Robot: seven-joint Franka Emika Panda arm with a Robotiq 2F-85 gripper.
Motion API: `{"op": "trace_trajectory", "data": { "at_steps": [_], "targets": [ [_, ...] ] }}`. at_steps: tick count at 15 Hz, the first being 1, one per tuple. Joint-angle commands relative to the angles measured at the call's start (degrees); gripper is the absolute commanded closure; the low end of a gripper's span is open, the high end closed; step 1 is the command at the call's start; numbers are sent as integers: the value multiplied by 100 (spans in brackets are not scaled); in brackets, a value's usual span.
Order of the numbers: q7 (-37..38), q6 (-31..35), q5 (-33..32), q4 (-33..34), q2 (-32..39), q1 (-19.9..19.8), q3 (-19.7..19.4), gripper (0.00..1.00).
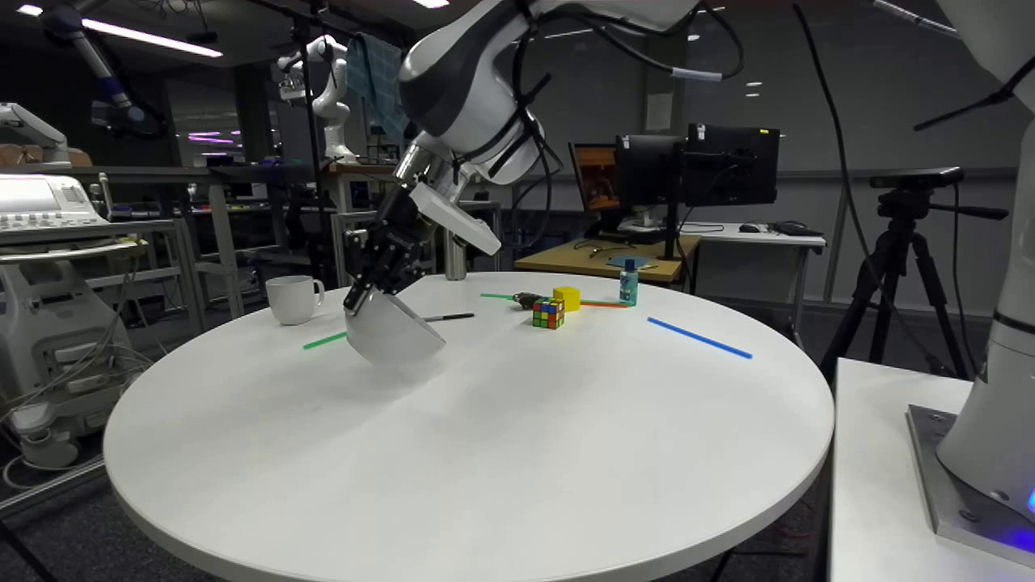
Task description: Take the green cube out of the bowl
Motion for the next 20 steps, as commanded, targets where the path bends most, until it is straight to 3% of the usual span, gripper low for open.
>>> {"op": "trace_trajectory", "data": {
  "at_steps": [1, 9, 20],
  "targets": [
    [-552, 98, 464, -60, -115, -340, 344, 98],
    [-1525, 62, 1453, -3, -92, -526, 524, 98],
    [-2891, -97, 3098, 40, -129, -418, 397, 98]
  ]
}}
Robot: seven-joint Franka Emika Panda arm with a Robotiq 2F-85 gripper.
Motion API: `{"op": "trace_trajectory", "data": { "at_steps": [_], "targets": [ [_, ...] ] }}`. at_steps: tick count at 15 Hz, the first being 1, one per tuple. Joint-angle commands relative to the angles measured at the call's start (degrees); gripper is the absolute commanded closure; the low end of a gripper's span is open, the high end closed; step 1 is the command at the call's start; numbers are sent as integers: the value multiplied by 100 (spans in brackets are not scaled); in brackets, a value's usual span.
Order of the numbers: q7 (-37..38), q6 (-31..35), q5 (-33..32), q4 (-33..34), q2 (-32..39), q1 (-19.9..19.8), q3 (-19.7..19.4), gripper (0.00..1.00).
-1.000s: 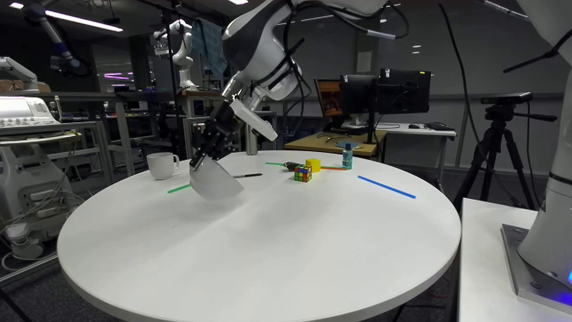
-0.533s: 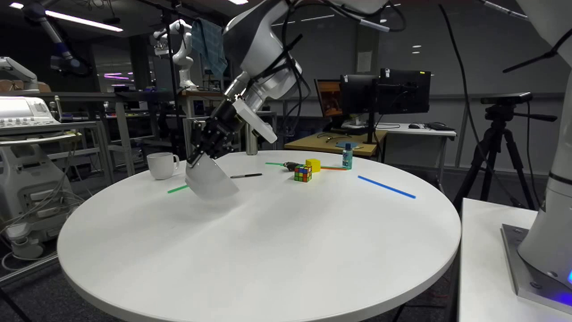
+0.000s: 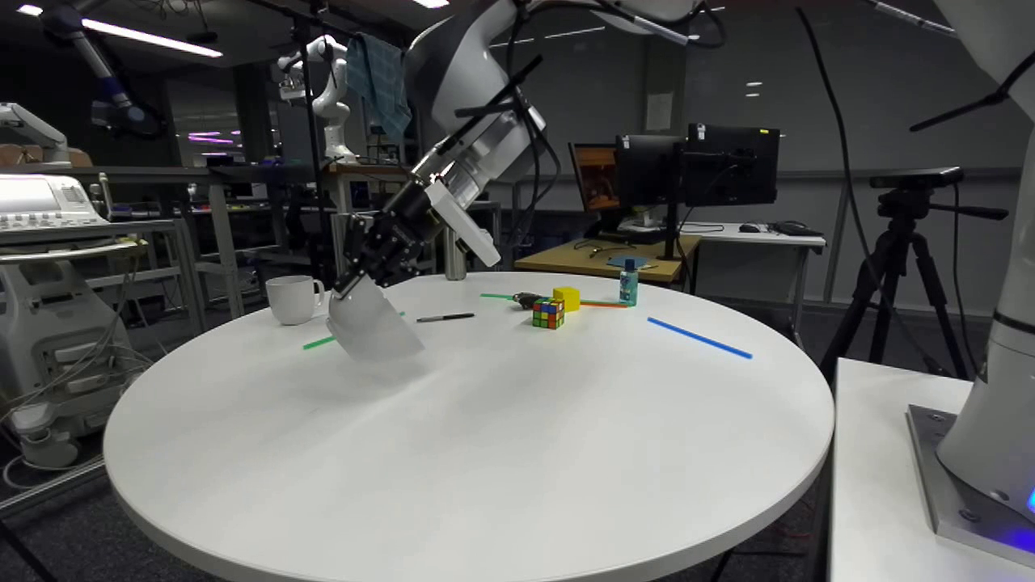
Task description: Take the green cube out of the bowl
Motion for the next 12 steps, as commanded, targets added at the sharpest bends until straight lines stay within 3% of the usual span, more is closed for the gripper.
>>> {"op": "trace_trajectory", "data": {
  "at_steps": [1, 2, 12],
  "targets": [
    [-533, -118, 631, 53, -129, -42, 13, 98],
    [-592, -47, 627, 28, -92, -225, 224, 98],
    [-1524, -145, 1687, 27, -70, -534, 500, 98]
  ]
}}
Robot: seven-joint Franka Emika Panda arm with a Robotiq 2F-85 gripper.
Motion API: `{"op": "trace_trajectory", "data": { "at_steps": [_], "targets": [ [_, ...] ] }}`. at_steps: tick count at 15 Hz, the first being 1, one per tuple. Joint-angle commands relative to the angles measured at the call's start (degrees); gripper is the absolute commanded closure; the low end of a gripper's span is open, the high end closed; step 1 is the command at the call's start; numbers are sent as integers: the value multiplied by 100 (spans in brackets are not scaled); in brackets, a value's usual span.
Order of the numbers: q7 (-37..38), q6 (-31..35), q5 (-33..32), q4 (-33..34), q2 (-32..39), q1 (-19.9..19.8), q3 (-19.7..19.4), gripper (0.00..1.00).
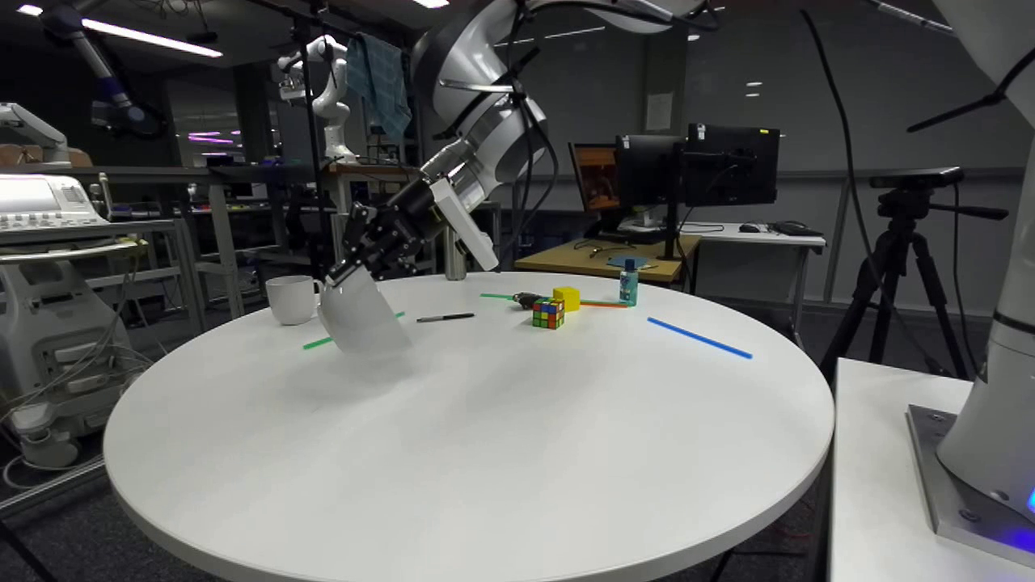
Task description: Take the green cube out of the bowl
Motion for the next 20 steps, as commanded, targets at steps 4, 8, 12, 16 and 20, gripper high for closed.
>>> {"op": "trace_trajectory", "data": {
  "at_steps": [4, 8, 12, 16, 20],
  "targets": [
    [-800, -201, 897, 20, -55, -366, 306, 98],
    [-1224, -309, 1445, 15, -58, -483, 379, 98],
    [-1620, -558, 1970, -13, -62, -597, 408, 98],
    [-1879, -1373, 2786, -66, -296, 86, -597, 98],
    [-1994, -2053, 3260, -141, -308, 599, -1387, 98]
  ]
}}
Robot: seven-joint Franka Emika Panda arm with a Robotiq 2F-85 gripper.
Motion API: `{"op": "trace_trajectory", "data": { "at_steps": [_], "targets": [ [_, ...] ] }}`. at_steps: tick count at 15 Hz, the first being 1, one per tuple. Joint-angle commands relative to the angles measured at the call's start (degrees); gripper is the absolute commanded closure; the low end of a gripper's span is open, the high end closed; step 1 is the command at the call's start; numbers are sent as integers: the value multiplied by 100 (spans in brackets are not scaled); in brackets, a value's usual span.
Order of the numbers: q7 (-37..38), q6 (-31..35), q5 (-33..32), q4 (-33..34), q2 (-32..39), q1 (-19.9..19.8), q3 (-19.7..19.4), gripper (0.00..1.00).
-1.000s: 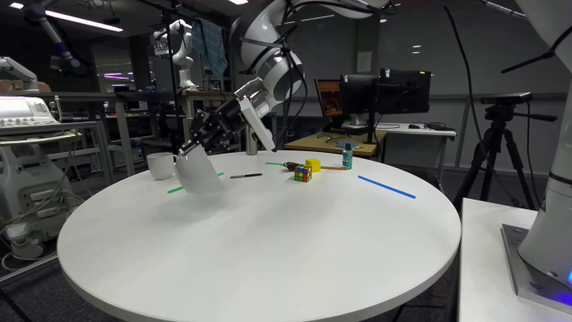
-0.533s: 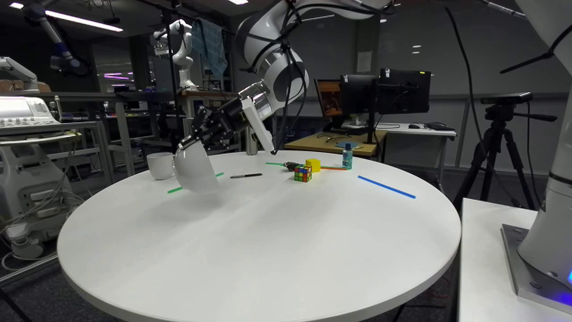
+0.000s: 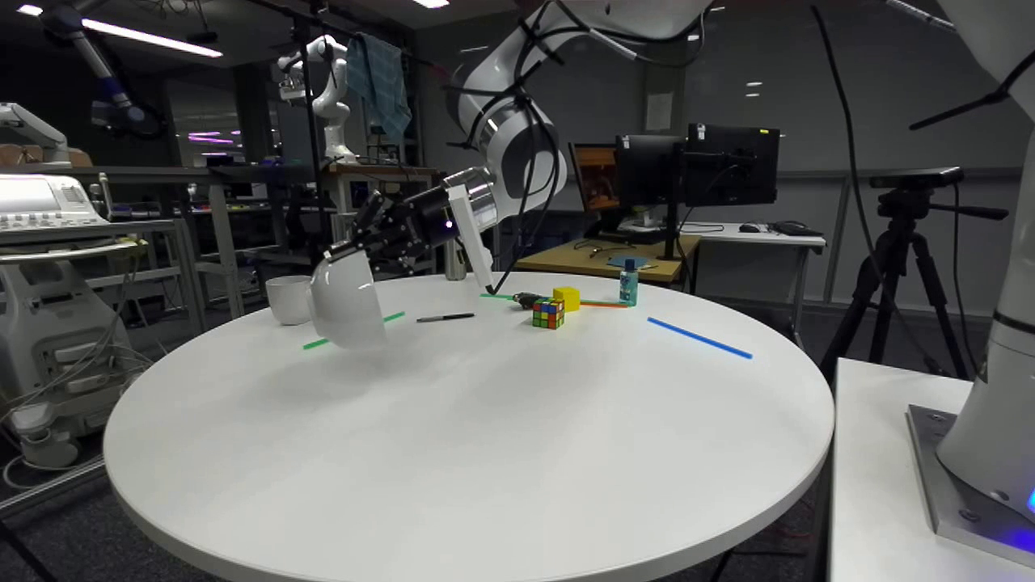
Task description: Take the green cube out of the bowl
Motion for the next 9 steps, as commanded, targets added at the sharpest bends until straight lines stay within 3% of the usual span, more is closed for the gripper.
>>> {"op": "trace_trajectory", "data": {
  "at_steps": [1, 9],
  "targets": [
    [-113, -545, 453, -130, -250, 440, -635, 98],
    [-143, -912, 750, -148, -226, 803, -1123, 98]
  ]
}}
